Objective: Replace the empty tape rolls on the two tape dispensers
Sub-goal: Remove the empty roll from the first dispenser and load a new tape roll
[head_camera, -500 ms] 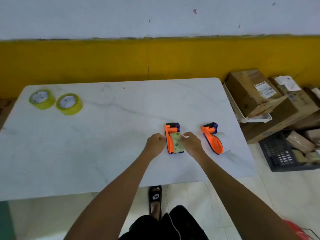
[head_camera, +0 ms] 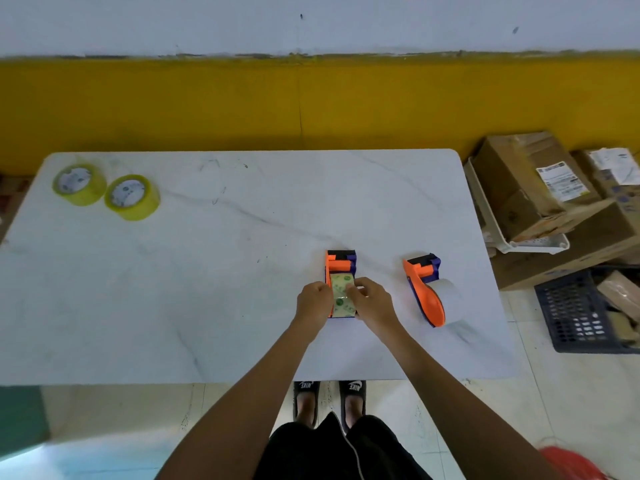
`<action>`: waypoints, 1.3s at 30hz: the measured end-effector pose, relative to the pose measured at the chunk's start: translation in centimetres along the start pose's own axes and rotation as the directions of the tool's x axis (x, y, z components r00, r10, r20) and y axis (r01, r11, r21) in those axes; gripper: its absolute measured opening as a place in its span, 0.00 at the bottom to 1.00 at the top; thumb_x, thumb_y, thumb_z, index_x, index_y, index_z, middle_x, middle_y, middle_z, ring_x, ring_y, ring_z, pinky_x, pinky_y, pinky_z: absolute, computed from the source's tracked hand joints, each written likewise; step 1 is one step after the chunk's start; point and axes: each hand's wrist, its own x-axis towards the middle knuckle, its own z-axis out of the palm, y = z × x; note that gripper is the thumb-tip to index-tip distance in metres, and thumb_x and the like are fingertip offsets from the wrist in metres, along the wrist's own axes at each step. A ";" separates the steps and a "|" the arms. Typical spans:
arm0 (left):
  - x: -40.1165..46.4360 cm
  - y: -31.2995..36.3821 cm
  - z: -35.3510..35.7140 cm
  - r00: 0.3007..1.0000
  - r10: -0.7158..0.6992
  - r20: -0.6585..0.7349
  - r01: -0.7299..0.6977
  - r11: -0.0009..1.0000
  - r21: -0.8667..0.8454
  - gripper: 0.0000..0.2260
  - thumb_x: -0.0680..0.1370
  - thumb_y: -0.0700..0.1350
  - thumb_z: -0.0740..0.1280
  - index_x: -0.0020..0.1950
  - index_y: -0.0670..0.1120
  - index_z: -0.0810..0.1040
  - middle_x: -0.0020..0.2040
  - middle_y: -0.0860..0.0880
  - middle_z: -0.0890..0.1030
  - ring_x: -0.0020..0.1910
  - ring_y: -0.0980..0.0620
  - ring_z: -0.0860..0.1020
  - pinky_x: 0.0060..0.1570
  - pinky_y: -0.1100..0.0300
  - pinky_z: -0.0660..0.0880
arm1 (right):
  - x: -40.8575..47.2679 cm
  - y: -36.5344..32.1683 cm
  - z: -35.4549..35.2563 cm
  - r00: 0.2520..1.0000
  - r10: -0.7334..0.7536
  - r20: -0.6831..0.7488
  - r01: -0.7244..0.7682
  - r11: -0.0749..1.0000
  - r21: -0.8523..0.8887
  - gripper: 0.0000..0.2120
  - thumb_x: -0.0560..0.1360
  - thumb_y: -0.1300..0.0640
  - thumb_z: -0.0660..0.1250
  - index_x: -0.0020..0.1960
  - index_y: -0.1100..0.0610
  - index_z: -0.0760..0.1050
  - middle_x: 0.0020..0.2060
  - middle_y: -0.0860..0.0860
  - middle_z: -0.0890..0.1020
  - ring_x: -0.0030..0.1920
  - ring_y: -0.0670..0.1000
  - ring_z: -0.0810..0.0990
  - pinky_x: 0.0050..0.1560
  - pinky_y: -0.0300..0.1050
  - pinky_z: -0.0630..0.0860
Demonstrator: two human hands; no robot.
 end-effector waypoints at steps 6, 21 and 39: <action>-0.5 0.8 0.4 0.998 -0.024 -0.059 0.024 1.000 0.000 0.16 0.77 0.40 0.53 0.50 0.37 0.80 0.49 0.38 0.83 0.48 0.41 0.83 0.47 0.52 0.81 | 0.7 0.0 -0.7 0.998 -0.055 0.019 0.056 0.997 -0.058 0.09 0.77 0.54 0.63 0.46 0.58 0.80 0.42 0.54 0.84 0.45 0.54 0.84 0.48 0.56 0.82; 0.4 2.7 1.0 0.996 -0.025 -0.087 0.017 0.996 -0.084 0.06 0.75 0.40 0.61 0.48 0.44 0.77 0.41 0.44 0.83 0.44 0.44 0.82 0.51 0.48 0.80 | 1.9 0.9 -6.8 0.987 0.125 0.103 -0.144 0.968 0.208 0.09 0.78 0.58 0.65 0.54 0.62 0.78 0.49 0.55 0.81 0.53 0.56 0.82 0.43 0.49 0.83; 0.9 3.2 0.9 0.982 0.026 -0.188 -0.040 0.997 -0.071 0.10 0.74 0.37 0.61 0.52 0.48 0.74 0.42 0.49 0.77 0.36 0.52 0.76 0.48 0.47 0.81 | 1.7 0.1 -8.6 0.999 -0.015 -0.033 0.019 0.989 0.146 0.05 0.76 0.56 0.67 0.43 0.49 0.76 0.41 0.51 0.81 0.50 0.57 0.83 0.53 0.62 0.81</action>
